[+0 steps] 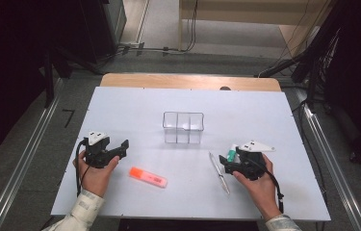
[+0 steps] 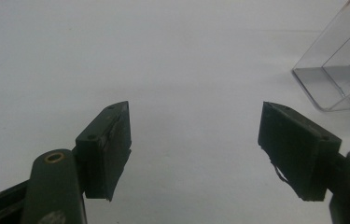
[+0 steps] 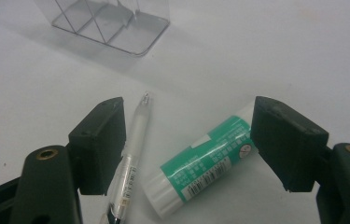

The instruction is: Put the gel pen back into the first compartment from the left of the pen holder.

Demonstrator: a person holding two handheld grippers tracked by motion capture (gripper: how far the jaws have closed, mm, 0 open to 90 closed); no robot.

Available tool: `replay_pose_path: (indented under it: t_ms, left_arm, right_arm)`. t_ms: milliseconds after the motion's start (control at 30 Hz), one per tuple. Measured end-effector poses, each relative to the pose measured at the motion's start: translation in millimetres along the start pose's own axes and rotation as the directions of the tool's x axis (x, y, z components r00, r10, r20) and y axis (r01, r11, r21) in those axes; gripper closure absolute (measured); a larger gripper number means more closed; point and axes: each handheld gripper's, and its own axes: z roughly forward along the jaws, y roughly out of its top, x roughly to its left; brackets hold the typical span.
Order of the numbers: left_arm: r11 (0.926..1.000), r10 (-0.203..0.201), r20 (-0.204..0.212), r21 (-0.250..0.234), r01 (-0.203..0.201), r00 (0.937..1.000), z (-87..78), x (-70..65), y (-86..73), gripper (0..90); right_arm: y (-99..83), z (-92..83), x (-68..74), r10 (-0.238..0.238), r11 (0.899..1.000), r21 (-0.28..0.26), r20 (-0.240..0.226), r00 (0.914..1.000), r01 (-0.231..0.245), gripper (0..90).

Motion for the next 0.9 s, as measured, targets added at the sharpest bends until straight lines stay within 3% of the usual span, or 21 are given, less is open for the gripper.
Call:
replay_pose_path:
  t_ms: [633, 900]
  left_arm:
    - [1.0, -0.003, 0.001, -0.001, 0.003, 1.0, -0.2, 0.5, 0.1, 25.8]
    - [1.0, -0.004, 0.001, -0.003, 0.004, 1.0, -0.3, 0.5, 0.2, 25.9]
  right_arm:
    - [2.4, 17.0, 16.6, -0.016, 0.999, 0.041, -0.009, 0.9998, 0.017, 31.9]
    - [2.9, 22.8, 20.1, -0.017, 0.998, 0.055, -0.005, 0.9998, 0.017, 40.9]
